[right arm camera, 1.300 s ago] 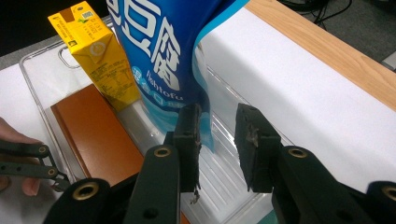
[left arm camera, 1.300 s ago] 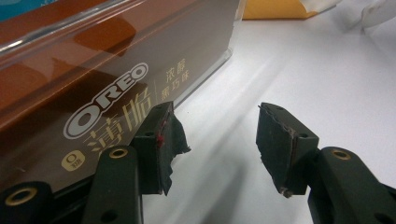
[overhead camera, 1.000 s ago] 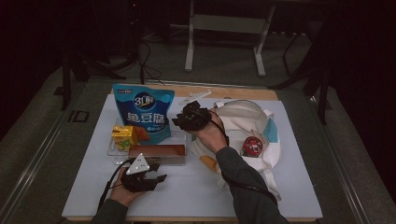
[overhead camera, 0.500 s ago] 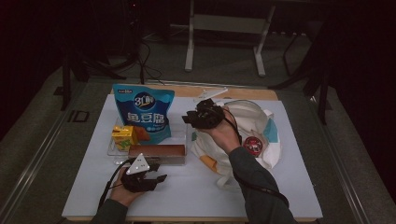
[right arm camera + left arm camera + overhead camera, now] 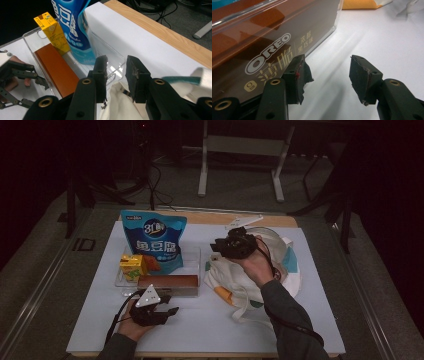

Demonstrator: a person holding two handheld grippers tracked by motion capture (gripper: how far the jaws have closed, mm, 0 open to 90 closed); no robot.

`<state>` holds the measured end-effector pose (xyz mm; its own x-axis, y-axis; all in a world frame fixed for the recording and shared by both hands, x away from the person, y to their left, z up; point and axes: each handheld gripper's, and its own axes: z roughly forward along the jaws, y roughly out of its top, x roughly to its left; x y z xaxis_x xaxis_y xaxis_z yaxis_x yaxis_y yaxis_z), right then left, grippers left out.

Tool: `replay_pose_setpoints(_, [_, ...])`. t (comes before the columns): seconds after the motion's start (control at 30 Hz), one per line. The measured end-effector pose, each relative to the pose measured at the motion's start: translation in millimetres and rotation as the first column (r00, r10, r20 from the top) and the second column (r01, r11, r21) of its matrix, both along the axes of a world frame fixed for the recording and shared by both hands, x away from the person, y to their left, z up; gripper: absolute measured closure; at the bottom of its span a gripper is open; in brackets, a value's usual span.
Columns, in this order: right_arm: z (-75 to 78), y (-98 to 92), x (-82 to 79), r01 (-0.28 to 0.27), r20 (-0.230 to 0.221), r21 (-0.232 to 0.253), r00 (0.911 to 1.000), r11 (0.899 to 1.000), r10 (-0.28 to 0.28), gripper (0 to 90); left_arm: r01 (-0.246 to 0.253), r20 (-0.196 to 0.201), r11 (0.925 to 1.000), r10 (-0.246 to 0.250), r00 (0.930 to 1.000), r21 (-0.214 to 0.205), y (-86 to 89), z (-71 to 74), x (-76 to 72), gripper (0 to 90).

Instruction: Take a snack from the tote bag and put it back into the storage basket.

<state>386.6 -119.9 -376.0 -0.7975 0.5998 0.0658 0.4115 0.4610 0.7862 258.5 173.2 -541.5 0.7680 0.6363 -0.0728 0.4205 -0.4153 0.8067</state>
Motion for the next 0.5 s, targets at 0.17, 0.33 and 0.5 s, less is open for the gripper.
replay_pose_setpoints(0.17, [-1.2, -10.2, -0.9, 0.013, 0.002, -0.003, 0.9999, 1.000, -0.013, 70.2, 0.000, -0.001, 1.0000, 0.000, 1.0000, 0.002, -0.2, 0.0, 0.1, 47.2])
replay_pose_setpoints(0.33, [-1.7, -20.5, -1.6, 0.028, -0.003, 0.004, 0.9996, 1.000, -0.028, 70.2, 0.002, 0.001, 1.0000, -0.002, 1.0000, 0.002, -0.2, 0.0, -0.1, 47.2])
replay_pose_setpoints(0.5, [-4.1, -30.7, -2.2, 0.042, -0.004, 0.000, 0.9991, 0.999, -0.042, 70.2, 0.001, 0.002, 1.0000, -0.001, 1.0000, 0.001, -0.4, 0.0, -0.2, 47.2])
